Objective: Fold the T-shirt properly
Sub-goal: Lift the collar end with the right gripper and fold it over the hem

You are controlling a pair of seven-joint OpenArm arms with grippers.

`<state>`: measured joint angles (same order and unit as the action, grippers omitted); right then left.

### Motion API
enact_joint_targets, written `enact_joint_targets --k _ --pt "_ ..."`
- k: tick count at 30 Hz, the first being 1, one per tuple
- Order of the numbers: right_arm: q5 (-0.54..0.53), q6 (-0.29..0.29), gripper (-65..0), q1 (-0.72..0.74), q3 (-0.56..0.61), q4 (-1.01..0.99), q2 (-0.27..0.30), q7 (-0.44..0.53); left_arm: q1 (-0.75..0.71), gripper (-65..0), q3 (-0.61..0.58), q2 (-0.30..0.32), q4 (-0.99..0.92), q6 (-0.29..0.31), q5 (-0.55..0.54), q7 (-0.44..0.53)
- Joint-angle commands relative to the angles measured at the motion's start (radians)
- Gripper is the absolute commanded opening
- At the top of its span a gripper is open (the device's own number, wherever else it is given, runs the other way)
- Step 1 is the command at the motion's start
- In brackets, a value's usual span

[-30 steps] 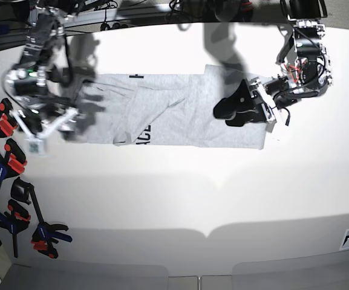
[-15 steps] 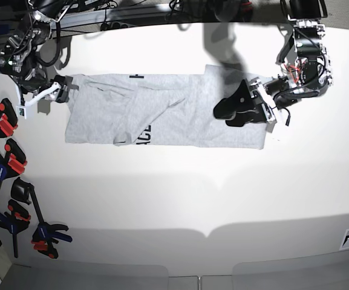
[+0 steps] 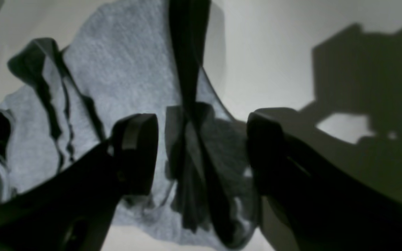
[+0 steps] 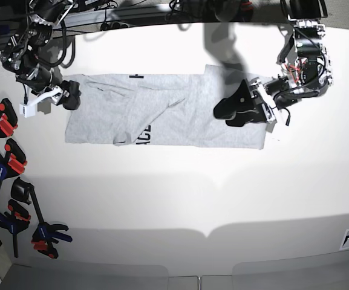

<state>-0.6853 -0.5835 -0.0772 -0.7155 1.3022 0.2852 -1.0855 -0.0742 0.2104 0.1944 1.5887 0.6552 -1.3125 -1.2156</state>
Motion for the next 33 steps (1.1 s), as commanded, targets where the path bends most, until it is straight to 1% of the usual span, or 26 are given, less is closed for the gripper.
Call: enact_joint_targets --k 1,5,8,9,12,17,18,19,23,25,29,30,31,33 --pt "0.016 0.005 -26.9 0.0 0.002 -0.002 0.006 -0.05 0.013 -20.5 0.002 0.006 0.018 0.005 -0.031 0.011" --pt "-0.033 0.005 -27.8 0.006 0.01 -0.002 0.006 -0.059 0.013 -20.5 0.002 0.006 0.018 0.005 -0.032 0.011" --pt "-0.025 0.005 -33.1 0.039 0.027 -0.002 0.006 -0.086 0.013 -20.5 0.002 0.006 0.018 0.005 -0.032 0.011" --pt "-0.024 0.005 -33.9 0.053 0.035 -0.002 0.006 -0.091 0.013 -20.5 0.002 0.006 0.018 0.006 -0.032 0.011" --pt "-0.025 0.008 -33.9 0.095 0.061 -0.002 0.005 -0.094 0.013 -20.5 0.002 0.006 0.018 0.033 -0.032 0.011" --pt "-0.025 0.023 -34.5 0.143 0.133 -0.002 0.006 -0.111 0.013 -20.5 0.002 0.006 0.018 0.034 -0.031 0.011" --pt "-0.026 0.023 -37.0 0.148 0.146 -0.002 0.006 -0.11 0.013 -20.5 0.002 0.006 0.018 0.034 -0.031 0.011" --pt "-0.025 0.023 -41.1 0.156 0.156 -0.002 0.006 -0.109 0.013 -20.5 0.002 0.006 0.018 0.034 -0.031 0.01" --pt "-0.019 0.023 -64.8 0.198 0.154 -0.002 0.01 -0.078 0.013 -20.5 0.002 0.006 0.018 0.034 -0.031 0.008" --pt "0.02 0.023 -65.0 0.236 0.136 -0.002 0.019 -0.056 0.013 -20.5 0.002 0.006 0.018 0.034 -0.031 0.004" --pt "0.186 0.026 -65.0 0.344 0.079 -0.002 0.037 -0.053 0.013 -20.5 0.002 0.006 0.018 0.034 -0.031 0.0" --pt "0.196 0.028 -65.0 0.365 0.07 -0.002 0.045 -0.054 0.013 -20.5 0.002 0.006 0.018 0.034 -0.031 -0.001" --pt "0.184 0.035 -65.0 0.381 0.067 -0.002 0.053 -0.058 0.013 -20.5 0.002 0.006 0.018 0.034 -0.025 -0.003" --pt "0.13 0.035 -65.0 0.409 0.068 0.001 0.061 -0.089 0.013 -20.5 0.002 0.006 0.018 0.034 -0.008 -0.003"
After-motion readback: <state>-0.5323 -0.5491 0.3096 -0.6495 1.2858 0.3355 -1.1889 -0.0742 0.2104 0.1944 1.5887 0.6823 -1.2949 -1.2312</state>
